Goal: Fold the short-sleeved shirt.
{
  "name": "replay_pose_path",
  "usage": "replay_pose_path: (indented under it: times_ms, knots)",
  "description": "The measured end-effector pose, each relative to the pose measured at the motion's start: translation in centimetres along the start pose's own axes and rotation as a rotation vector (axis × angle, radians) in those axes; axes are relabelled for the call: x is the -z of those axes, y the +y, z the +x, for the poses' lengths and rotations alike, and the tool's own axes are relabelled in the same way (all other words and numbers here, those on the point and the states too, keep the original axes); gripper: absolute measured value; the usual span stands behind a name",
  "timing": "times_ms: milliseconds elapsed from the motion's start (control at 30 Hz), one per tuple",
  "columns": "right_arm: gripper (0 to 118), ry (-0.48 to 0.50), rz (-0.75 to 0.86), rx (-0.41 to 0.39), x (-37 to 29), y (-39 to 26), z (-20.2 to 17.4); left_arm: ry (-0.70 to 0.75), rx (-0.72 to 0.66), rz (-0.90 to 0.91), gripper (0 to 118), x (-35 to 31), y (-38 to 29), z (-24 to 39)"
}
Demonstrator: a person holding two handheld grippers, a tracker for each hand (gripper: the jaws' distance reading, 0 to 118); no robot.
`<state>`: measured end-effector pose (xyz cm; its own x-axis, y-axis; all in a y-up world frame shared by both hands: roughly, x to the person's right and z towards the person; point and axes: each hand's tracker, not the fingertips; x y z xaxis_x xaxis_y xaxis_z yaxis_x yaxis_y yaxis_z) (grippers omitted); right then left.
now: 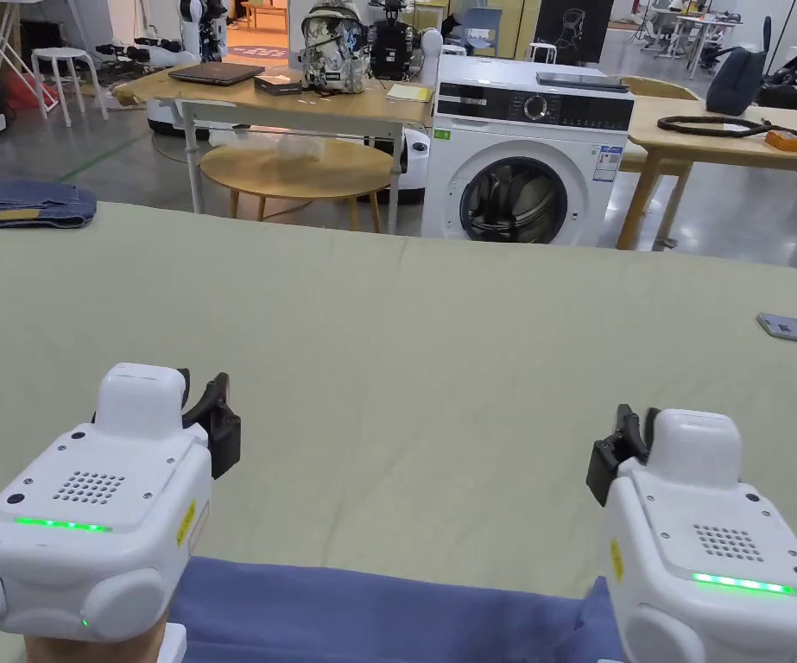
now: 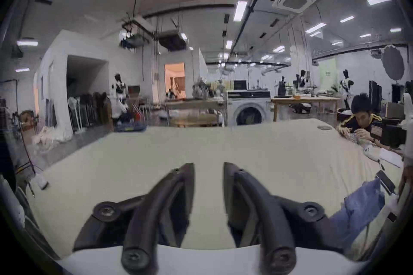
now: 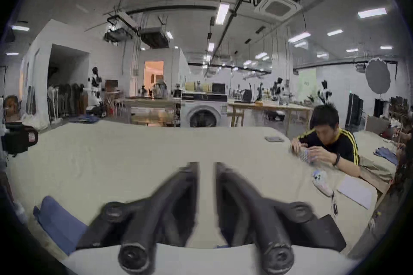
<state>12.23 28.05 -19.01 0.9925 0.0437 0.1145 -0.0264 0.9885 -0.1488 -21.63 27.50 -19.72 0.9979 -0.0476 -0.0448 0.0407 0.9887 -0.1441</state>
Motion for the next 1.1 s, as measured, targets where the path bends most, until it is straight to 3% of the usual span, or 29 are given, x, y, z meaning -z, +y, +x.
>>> replay_pose_path:
  times_ms: [100, 367, 533, 633, 733, 867, 900, 933, 1000, 1033, 1067, 1100]
  knots:
    - [0, -0.001, 0.012, 0.003, 0.4, 0.1, -1.4, 0.015, -0.018, 0.019, 0, -0.1, 0.5, 0.0]
    - [0, 0.031, 0.044, 0.015, 0.3, -0.2, -2.7, 0.028, -0.085, -0.063, 0, -0.3, 0.4, -3.5]
    - [0, 0.052, 0.022, 0.012, 0.7, -0.8, -3.2, -0.032, -0.251, -0.237, 0, -0.4, -1.4, -8.9]
    - [0, 0.067, 0.005, 0.000, 1.1, -1.1, -3.5, -0.097, -0.310, -0.427, 0, 0.9, -3.5, -12.7]
    - [0, 0.082, -0.016, -0.004, 1.5, -1.5, -3.6, -0.145, -0.458, -0.613, 0, 1.9, -5.5, -16.1]
    - [0, 0.111, -0.049, -0.016, 2.1, -2.0, -3.9, -0.291, -0.644, -0.680, 0, 3.1, -8.6, -19.7]
    - [0, 0.113, -0.054, -0.025, 2.3, -2.1, -4.0, -0.326, -0.670, -0.708, 6, 2.8, -8.8, -19.4]
    - [0, 0.117, -0.058, -0.031, 2.3, -2.2, -4.1, -0.344, -0.677, -0.728, 21, 3.1, -9.3, -19.9]
    - [0, 0.126, -0.066, -0.038, 2.3, -2.4, -4.2, -0.399, -0.726, -0.795, 67, 4.1, -10.7, -20.9]
    - [0, 0.126, -0.070, -0.041, 2.4, -2.5, -4.2, -0.429, -0.764, -0.818, 60, 4.3, -11.3, -21.2]
    - [0, 0.129, -0.075, -0.043, 2.5, -2.6, -4.2, -0.449, -0.787, -0.840, 68, 4.8, -12.0, -21.5]
    - [0, 0.131, -0.081, -0.045, 2.5, -2.7, -4.2, -0.484, -0.821, -0.877, 83, 5.4, -12.7, -21.6]
